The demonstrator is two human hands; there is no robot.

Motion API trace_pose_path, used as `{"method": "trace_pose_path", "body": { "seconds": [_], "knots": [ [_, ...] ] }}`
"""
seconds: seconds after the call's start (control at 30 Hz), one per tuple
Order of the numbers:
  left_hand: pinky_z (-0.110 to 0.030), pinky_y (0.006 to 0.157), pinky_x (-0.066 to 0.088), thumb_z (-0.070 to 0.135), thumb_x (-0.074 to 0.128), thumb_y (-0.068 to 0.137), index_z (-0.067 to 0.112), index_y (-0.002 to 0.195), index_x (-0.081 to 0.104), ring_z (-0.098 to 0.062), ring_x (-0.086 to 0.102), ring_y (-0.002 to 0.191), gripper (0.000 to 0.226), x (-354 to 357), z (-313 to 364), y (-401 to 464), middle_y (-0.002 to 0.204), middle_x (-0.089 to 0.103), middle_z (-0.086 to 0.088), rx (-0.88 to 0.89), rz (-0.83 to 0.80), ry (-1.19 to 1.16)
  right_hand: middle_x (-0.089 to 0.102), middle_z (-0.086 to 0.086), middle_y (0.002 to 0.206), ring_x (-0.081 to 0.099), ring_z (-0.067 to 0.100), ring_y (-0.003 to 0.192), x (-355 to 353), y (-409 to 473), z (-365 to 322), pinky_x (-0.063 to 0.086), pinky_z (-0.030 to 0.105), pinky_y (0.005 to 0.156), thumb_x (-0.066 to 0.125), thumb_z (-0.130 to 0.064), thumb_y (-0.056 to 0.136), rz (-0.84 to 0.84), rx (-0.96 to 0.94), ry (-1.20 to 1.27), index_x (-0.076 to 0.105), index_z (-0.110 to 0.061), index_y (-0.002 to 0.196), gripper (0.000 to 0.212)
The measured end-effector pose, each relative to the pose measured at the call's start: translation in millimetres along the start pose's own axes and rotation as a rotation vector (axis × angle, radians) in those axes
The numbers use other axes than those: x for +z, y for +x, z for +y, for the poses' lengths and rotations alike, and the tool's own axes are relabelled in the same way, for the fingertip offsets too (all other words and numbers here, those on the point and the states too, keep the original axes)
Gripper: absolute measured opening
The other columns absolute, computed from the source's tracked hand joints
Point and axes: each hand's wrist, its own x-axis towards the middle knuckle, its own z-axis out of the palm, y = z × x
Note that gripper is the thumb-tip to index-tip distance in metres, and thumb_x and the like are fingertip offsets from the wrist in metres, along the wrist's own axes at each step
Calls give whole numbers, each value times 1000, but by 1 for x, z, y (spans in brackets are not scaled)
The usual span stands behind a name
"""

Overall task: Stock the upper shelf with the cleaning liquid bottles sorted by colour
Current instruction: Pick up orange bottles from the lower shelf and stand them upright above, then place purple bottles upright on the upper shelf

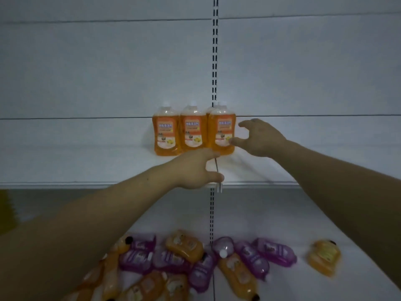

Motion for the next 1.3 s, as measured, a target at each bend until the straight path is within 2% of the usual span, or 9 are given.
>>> {"method": "trace_pose_path", "body": {
  "seconds": [0.33, 0.47, 0.53, 0.6, 0.83, 1.0, 1.1, 1.17, 1.3],
  "knots": [
    [-28, 110, 24, 48, 57, 88, 27, 145, 32, -16, 30, 138, 66, 104, 110, -38, 154, 28, 5, 230, -282, -104, 41, 7, 148, 38, 26, 134, -37, -162, 105, 33, 37, 107, 54, -58, 89, -63, 291, -131, 42, -20, 143, 67],
    [-27, 97, 37, 48, 61, 85, 25, 134, 48, -20, 47, 124, 56, 163, 132, -37, 137, 49, 0, 216, -406, -88, 47, 6, 144, 46, 27, 129, -24, -216, 155, 37, 36, 103, 55, -56, 90, -101, 412, -108, 47, -20, 140, 62],
    [-25, 85, 41, 45, 62, 85, 23, 131, 52, -19, 53, 111, 51, 194, 139, -31, 124, 56, -1, 167, -478, -95, 52, 6, 139, 50, 26, 124, -9, -234, 184, 40, 36, 99, 53, -58, 90, -147, 446, -105, 48, -20, 137, 61],
    [-23, 83, 37, 48, 60, 86, 28, 136, 46, -17, 51, 107, 57, 226, 144, -22, 126, 55, 0, 107, -531, -84, 54, 7, 136, 51, 26, 122, 8, -243, 216, 41, 35, 97, 54, -57, 90, -200, 463, -87, 50, -19, 136, 60],
    [-18, 99, 29, 49, 57, 89, 22, 145, 35, -16, 39, 131, 66, 325, 152, 30, 148, 37, 2, -190, -600, -135, 54, 13, 135, 49, 29, 124, 76, -226, 340, 41, 33, 98, 54, -50, 92, -436, 406, -70, 50, -13, 135, 56],
    [-28, 108, 30, 49, 60, 86, 19, 142, 39, -21, 38, 131, 67, 391, 139, 69, 148, 36, -4, -433, -563, -141, 48, 15, 141, 45, 29, 129, 141, -196, 419, 36, 31, 100, 53, -45, 95, -617, 324, -68, 47, -10, 137, 56],
    [-30, 104, 36, 46, 60, 88, 15, 139, 42, -23, 46, 124, 62, 423, 126, 85, 141, 45, -8, -521, -528, -117, 40, 13, 149, 40, 29, 134, 187, -180, 446, 32, 31, 105, 51, -46, 95, -681, 314, -27, 41, -11, 143, 60],
    [-30, 106, 33, 45, 56, 91, 14, 143, 36, -24, 42, 129, 64, 439, 119, 96, 145, 40, -7, -545, -525, -63, 33, 14, 152, 35, 31, 137, 218, -173, 454, 30, 33, 110, 49, -48, 96, -730, 289, -24, 35, -11, 148, 65],
    [-31, 107, 31, 41, 57, 92, 11, 143, 36, -25, 38, 132, 62, 475, 108, 128, 148, 37, -8, -541, -454, 4, 26, 21, 150, 31, 38, 136, 281, -168, 470, 34, 43, 108, 51, -51, 92, -650, 272, -42, 22, -12, 150, 76]
  ]
}}
